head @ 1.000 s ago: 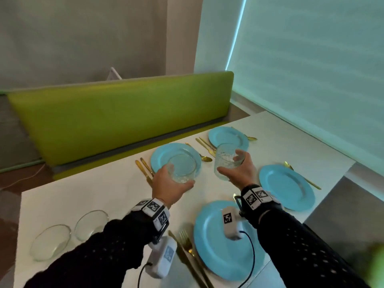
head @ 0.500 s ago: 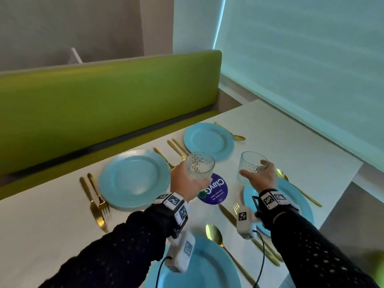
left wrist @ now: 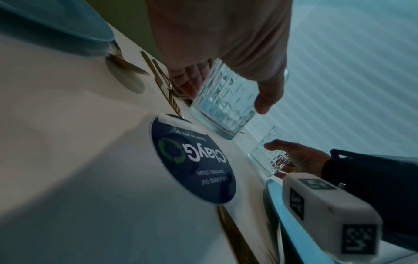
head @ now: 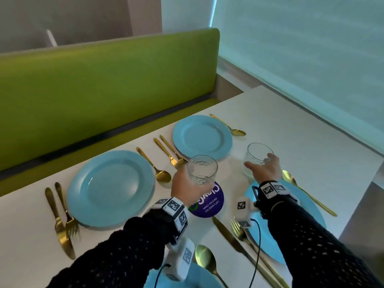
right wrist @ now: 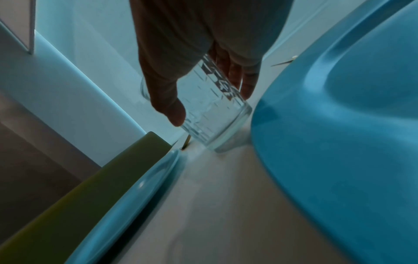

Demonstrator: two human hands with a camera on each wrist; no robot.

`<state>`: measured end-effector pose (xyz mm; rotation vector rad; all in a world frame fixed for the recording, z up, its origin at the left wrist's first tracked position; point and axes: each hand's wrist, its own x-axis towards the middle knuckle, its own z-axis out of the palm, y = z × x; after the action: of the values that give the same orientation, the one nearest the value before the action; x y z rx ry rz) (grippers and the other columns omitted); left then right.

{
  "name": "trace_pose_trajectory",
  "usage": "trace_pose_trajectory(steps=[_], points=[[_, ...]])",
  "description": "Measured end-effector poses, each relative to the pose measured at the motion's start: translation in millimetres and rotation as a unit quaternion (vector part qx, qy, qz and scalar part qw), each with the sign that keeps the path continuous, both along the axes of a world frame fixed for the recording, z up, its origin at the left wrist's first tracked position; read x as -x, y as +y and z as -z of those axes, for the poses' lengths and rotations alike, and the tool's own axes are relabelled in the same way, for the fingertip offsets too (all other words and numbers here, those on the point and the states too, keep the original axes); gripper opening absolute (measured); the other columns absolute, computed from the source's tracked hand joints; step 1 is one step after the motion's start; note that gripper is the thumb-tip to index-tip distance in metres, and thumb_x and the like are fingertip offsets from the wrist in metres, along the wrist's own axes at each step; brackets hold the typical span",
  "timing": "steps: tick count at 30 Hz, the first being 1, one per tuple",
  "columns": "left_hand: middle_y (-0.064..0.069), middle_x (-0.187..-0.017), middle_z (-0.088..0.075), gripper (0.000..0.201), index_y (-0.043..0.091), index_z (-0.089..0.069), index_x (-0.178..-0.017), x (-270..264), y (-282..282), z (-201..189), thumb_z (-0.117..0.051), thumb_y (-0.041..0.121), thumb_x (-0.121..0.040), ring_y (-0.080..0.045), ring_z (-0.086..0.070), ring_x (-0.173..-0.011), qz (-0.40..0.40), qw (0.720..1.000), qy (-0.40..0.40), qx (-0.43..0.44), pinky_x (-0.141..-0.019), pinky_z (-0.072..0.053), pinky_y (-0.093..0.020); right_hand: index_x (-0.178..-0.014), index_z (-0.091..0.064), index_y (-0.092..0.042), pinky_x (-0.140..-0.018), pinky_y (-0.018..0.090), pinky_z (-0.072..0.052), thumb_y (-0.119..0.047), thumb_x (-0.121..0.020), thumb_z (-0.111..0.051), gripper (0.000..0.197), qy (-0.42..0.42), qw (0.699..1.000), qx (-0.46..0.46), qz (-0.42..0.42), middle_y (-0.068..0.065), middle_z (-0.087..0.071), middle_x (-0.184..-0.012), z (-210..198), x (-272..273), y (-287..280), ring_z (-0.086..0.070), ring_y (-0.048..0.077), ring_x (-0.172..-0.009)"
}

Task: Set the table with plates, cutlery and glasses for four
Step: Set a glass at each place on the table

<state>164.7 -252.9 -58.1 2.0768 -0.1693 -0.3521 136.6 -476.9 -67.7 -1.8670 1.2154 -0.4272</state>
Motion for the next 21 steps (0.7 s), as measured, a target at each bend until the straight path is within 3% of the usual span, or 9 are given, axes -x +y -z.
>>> trace_pose_trajectory(steps=[4, 8, 15, 21], points=[[-0.003, -0.125, -0.059, 0.074, 0.011, -0.051, -0.126, -3, -8, 1, -0.084, 0.033, -0.063, -0.017, -0.054, -0.114, 0.011, 1.0, -0.01, 0.0, -0.084, -0.041, -0.019, -0.136, -0.039, -0.009, -0.104, 0.034, -0.039, -0.024, -0.067, -0.083, 0.083, -0.008, 1.0, 0.011, 0.011, 0.01, -0.052, -0.135, 5, -5, -7, -0.05, 0.024, -0.124], [-0.002, -0.127, -0.058, 0.075, 0.013, -0.05, -0.127, -4, -15, 3, -0.085, 0.03, -0.062, -0.016, -0.052, -0.117, 0.02, 1.0, -0.003, 0.008, -0.087, -0.038, -0.017, -0.136, -0.039, -0.01, -0.104, 0.034, -0.039, -0.024, -0.067, -0.082, 0.082, -0.016, 1.0, 0.011, 0.018, 0.01, -0.053, -0.134, 8, -6, -12, -0.05, 0.025, -0.124], [-0.001, -0.123, -0.058, 0.076, 0.016, -0.051, -0.123, 1, -27, 12, -0.086, 0.034, -0.059, -0.016, -0.053, -0.114, 0.028, 1.0, -0.004, 0.009, -0.096, -0.048, -0.03, -0.14, -0.035, -0.014, -0.107, 0.038, -0.036, -0.03, -0.068, -0.082, 0.088, 0.003, 1.0, -0.006, -0.002, 0.008, -0.047, -0.14, 5, -8, -25, -0.045, 0.029, -0.129], [-0.001, -0.126, -0.057, 0.08, 0.015, -0.05, -0.128, 3, -40, 19, -0.085, 0.036, -0.059, -0.017, -0.052, -0.119, 0.052, 0.999, 0.001, -0.008, -0.1, -0.044, -0.028, -0.15, -0.012, -0.012, -0.112, 0.037, -0.028, -0.025, -0.071, -0.081, 0.105, 0.013, 1.0, -0.012, -0.019, 0.01, -0.037, -0.15, -1, -1, -25, -0.033, 0.029, -0.139]])
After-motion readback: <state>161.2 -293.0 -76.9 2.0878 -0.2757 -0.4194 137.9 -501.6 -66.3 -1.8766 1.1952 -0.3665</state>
